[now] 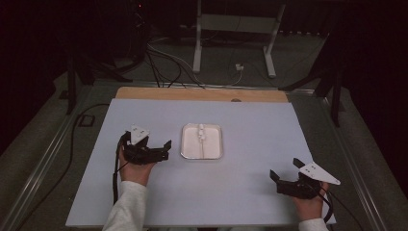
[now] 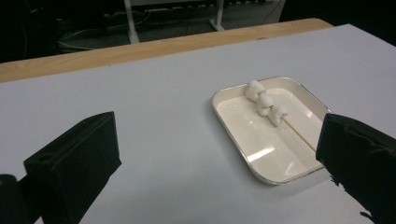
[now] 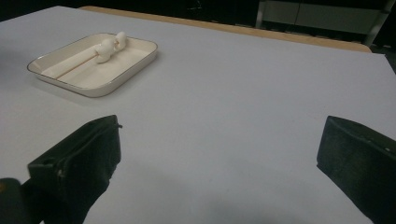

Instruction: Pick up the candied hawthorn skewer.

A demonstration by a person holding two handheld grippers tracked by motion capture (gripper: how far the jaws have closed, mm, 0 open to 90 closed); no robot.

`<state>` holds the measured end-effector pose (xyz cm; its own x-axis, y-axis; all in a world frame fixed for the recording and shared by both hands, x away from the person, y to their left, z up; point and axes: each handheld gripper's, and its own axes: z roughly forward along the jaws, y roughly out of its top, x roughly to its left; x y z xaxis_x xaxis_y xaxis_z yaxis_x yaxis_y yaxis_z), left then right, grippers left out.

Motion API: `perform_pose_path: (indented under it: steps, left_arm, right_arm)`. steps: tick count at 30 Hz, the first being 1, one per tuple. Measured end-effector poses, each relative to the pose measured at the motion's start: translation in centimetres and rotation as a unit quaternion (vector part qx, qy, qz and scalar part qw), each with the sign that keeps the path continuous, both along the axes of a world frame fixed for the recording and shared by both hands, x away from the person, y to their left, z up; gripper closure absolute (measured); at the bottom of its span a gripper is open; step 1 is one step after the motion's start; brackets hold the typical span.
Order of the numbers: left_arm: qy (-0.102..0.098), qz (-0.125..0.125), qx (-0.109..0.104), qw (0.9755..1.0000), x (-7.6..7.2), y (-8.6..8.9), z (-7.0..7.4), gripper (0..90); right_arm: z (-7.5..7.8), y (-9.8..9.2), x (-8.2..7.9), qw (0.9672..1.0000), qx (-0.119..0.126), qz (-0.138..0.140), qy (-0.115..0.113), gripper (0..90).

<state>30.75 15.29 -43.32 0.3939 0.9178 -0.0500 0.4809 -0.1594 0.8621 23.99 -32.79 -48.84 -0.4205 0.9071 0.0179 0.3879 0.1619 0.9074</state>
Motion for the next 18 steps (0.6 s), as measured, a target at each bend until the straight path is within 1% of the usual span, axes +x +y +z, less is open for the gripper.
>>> perform_pose_path:
  steps: [13,18]
  left_arm:
    - [0.017,-0.005,0.013,0.9998,1.4,-2.5,-0.7,0.7]
    - [0.024,-0.007,0.01,0.9996,1.9,-3.3,-1.1,0.7]
  right_arm:
    - [0.0,0.0,0.0,1.0,0.001,-0.002,0.002,0.0]
    - [0.0,0.0,0.0,1.0,0.0,-0.001,0.002,0.0]
